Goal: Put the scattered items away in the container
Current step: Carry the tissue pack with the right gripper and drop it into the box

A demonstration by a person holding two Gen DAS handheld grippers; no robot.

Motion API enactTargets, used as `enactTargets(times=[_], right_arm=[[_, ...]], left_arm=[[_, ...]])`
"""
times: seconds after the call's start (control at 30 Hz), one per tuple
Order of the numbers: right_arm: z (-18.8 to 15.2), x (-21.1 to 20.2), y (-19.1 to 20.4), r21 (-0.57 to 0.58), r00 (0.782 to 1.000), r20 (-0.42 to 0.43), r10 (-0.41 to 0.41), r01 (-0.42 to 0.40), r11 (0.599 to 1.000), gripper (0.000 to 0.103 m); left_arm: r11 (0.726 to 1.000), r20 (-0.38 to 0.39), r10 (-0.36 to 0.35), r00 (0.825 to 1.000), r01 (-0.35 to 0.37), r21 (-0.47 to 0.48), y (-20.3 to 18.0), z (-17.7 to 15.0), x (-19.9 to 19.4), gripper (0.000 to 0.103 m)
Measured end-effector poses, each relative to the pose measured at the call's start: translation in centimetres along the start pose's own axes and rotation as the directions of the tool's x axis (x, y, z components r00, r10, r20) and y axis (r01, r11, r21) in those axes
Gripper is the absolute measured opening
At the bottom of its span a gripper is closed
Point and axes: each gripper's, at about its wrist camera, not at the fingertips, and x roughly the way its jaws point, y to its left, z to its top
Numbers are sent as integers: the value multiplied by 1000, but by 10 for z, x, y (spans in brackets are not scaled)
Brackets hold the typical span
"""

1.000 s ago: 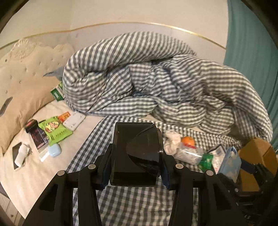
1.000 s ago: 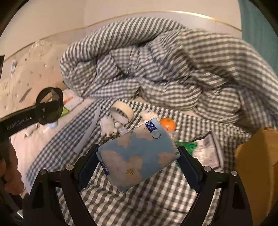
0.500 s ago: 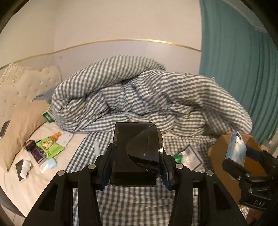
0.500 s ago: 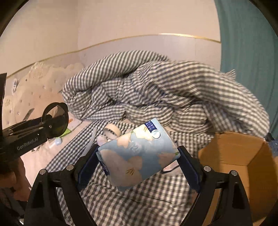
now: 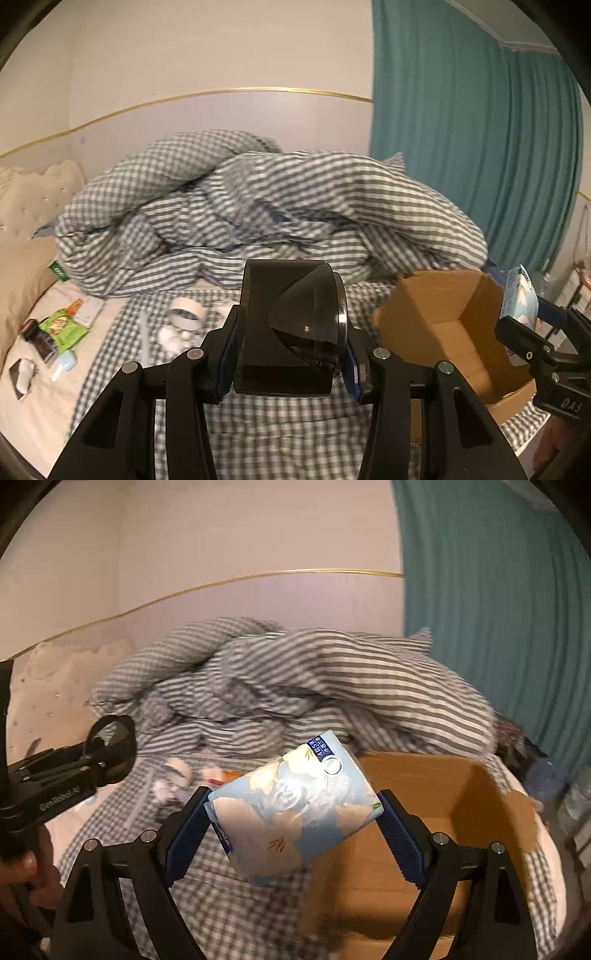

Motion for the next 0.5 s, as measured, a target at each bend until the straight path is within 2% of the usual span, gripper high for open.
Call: enactTargets(times=[0.23, 0.5], right_arm=[[-13, -6, -70, 84, 994, -41, -104, 107, 991, 88], [-32, 2, -123, 125, 983, -111, -148, 161, 979, 88]], left_arm=[[996, -21, -73, 997, 74, 47, -55, 0, 15, 48], [988, -49, -125, 991, 129, 88, -105, -1, 35, 48]])
